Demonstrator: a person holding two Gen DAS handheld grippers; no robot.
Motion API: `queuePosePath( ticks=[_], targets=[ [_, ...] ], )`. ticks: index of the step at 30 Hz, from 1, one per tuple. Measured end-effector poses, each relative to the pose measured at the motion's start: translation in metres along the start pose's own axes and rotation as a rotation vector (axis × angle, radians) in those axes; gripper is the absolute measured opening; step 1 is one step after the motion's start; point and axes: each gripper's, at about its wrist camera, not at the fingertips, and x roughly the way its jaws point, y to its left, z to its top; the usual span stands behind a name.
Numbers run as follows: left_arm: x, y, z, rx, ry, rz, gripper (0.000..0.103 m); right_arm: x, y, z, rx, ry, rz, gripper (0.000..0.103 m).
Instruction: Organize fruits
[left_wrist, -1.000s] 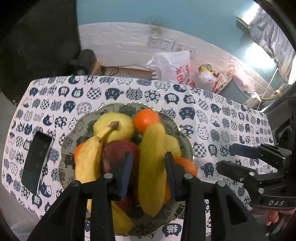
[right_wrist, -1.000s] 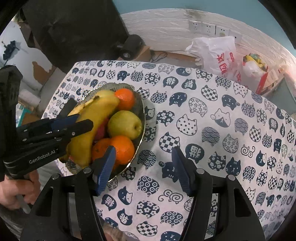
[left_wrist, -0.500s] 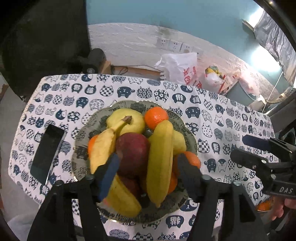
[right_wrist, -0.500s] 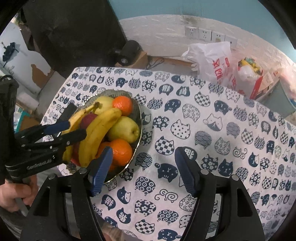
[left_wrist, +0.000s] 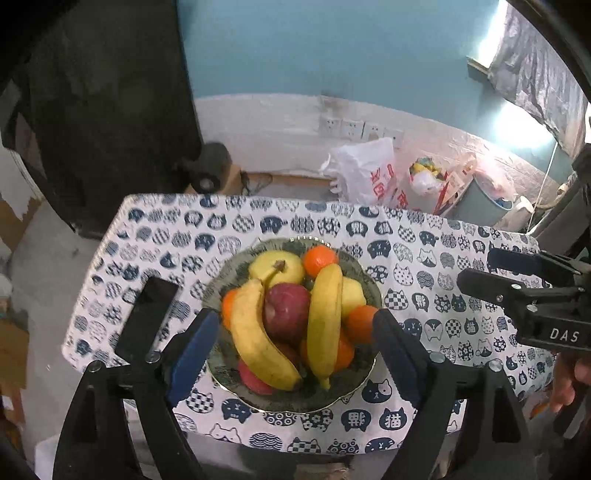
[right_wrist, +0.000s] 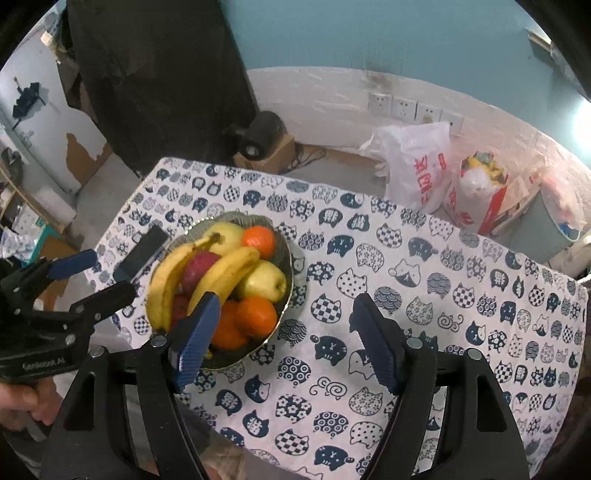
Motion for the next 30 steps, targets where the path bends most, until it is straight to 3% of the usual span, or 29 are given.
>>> queuePosePath(
  ticks=[7, 10, 20, 24, 30],
  targets=[
    [-0.027, -0.005, 0.0, 0.009, -0.05, -0.009, 0.089, -0.025, 0.008, -0.001, -0.028, -0.048, -0.011, 0.075],
    [-0.033, -0.005, -0.003, -0.003, -0.056, -0.017, 0.089, -0.036, 0.009, -0.003, -0.038, -0.076, -0.016, 0.085],
    [-0.051, -0.012, -0.009, 0.008, -0.094, -0.004, 0.094, -0.064, 0.011, -0.009, -0.075, -0.124, -0.034, 0.085],
    [-0.058, -0.015, -0.009, 0.005, -0.108, -0.011, 0.1, -0.065, 0.01, -0.014, -0.086, -0.122, -0.044, 0.085],
    [-0.061, -0.022, -0.007, 0.034, -0.123, 0.008, 0.1, -0.064, 0.009, -0.017, -0.084, -0.116, -0.044, 0.085]
  ],
)
